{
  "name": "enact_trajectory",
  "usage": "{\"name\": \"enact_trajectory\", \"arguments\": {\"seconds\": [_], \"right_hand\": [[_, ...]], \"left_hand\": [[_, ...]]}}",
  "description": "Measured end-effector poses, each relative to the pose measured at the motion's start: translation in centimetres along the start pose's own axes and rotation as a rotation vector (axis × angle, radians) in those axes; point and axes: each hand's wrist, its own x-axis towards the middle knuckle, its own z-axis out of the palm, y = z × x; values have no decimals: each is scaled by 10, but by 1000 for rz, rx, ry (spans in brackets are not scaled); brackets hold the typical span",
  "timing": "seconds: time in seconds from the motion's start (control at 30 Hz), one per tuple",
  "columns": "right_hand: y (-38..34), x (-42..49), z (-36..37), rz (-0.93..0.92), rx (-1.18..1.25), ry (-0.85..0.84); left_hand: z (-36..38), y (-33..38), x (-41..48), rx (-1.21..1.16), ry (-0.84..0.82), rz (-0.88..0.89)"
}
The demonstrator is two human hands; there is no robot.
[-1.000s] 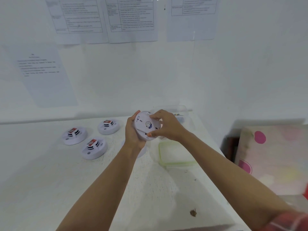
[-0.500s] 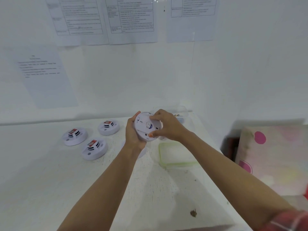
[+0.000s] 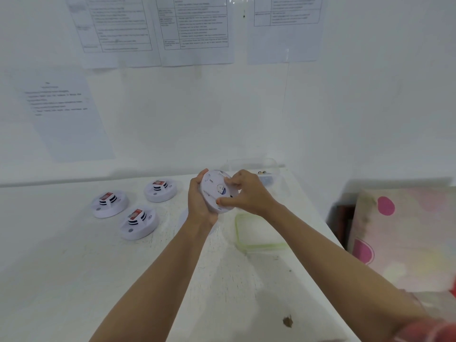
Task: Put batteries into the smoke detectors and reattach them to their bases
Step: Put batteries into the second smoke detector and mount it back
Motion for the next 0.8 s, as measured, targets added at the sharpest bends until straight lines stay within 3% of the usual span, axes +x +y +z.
{"name": "enact_trajectory", "arguments": {"seconds": [0.23,0.4,0.5,0.6,0.8], "right_hand": [[1,-1,11,62,178,112],[4,4,16,122,271,67],[-6,9,6,206,510,-39],[-18,12,2,301,775,-131],[-5,20,11,381,1072,-2]], "left_hand": [[4,4,1,9,-13,50],[8,7,-1,68,-4,66],[11,10,6,147,101,126],[19,10,8,245,80,119],[20,23,12,437,124,172]]}}
